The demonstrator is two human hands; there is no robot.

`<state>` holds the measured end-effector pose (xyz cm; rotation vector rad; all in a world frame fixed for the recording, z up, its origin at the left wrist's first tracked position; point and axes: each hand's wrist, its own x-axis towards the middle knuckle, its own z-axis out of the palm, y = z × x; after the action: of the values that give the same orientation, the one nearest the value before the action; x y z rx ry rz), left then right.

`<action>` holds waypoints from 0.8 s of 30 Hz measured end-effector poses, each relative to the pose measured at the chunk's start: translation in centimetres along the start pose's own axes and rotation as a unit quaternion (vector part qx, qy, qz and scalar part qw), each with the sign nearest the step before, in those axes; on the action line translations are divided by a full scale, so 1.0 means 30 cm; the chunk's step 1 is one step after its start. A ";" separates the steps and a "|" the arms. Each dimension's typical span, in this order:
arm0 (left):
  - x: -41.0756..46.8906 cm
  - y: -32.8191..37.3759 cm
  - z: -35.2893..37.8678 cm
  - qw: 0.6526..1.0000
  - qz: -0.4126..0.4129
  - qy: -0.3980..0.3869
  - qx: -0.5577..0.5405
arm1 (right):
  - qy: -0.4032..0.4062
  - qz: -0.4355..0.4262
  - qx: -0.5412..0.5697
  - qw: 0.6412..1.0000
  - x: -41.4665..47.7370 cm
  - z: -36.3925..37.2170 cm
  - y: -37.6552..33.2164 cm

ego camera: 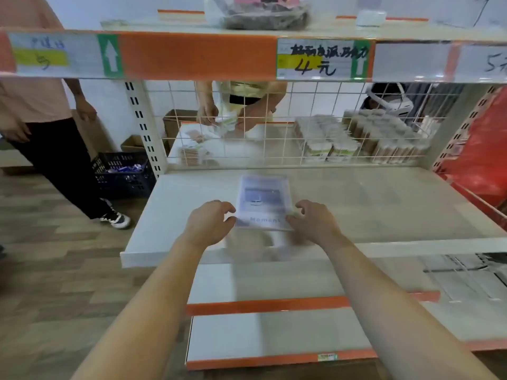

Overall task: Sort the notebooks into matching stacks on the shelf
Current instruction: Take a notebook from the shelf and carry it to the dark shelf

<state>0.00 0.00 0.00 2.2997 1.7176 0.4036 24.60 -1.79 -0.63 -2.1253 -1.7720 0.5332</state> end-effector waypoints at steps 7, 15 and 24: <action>0.117 0.005 0.010 0.999 -0.037 0.001 0.012 | -0.007 -0.011 -0.089 0.996 0.126 0.052 -0.030; 0.180 -0.001 0.019 0.999 -0.048 0.009 0.003 | -0.011 -0.049 -0.085 0.995 0.186 0.066 -0.048; 0.200 -0.015 0.023 0.999 -0.053 -0.002 0.003 | -0.079 0.059 -0.036 0.994 0.242 0.023 -0.075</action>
<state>1.46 5.88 -0.35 2.2000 1.8302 0.3733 23.48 5.77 -0.75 -2.3066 -1.7787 0.6954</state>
